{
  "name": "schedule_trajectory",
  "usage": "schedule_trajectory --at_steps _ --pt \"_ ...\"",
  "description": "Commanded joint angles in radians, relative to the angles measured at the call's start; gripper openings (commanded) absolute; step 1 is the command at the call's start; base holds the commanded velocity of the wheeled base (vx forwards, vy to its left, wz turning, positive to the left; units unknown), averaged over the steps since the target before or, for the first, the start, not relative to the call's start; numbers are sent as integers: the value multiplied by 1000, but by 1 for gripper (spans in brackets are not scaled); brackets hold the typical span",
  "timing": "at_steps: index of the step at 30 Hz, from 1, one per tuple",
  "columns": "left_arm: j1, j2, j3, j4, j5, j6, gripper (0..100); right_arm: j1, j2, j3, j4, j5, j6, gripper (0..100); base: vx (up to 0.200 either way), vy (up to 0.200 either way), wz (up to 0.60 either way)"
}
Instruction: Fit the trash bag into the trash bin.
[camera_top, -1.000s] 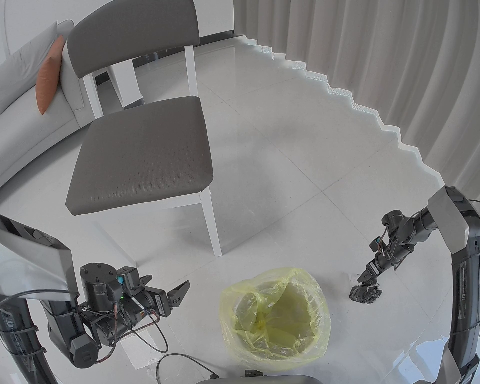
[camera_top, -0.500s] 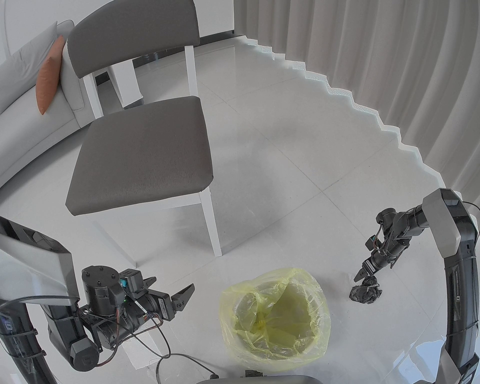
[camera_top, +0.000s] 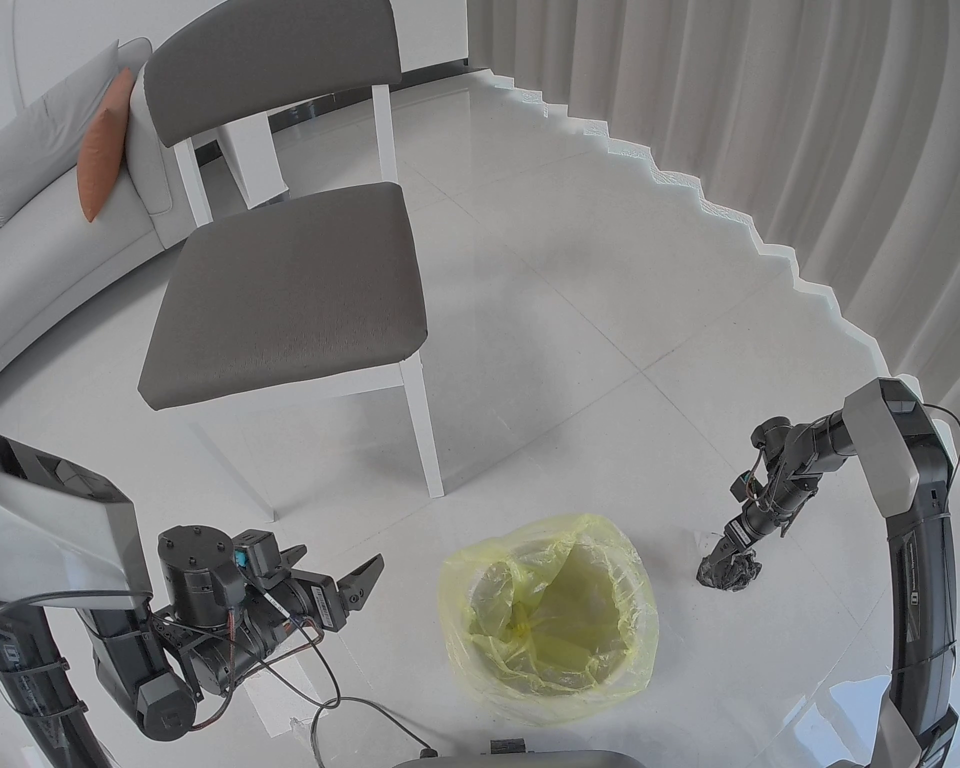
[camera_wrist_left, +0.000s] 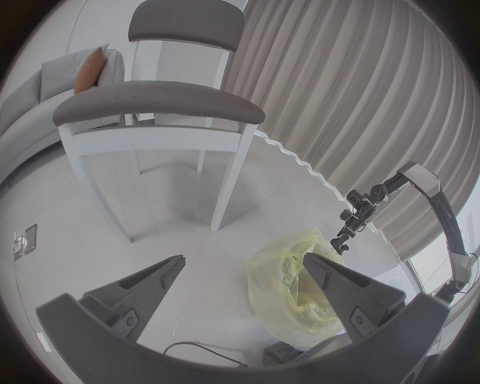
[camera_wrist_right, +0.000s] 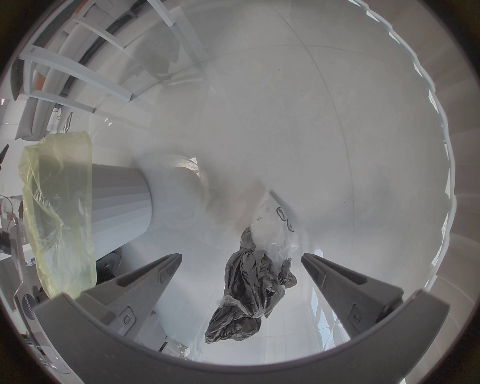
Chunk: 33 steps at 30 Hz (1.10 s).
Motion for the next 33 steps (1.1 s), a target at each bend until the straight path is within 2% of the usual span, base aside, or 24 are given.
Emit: schedule_trajectory --at_steps 1,5,6,22,33 --pt "1 -5 -4 -18 1 -2 100 0 4 -15 10 0 0 100 0 0 0" --pt "-1 -8 -4 -18 1 -2 100 2 4 -16 16 -1 -3 100 0 0 0" --pt "-1 -8 -4 -18 1 -2 100 3 6 -18 22 -1 -4 0 0 0 0" --pt "-2 -15 -4 -18 1 -2 100 -12 18 -61 91 -15 -4 0 0 0 0" --pt "1 3 -4 -18 1 -4 100 -9 -211 123 80 0 -11 0 0 0 0"
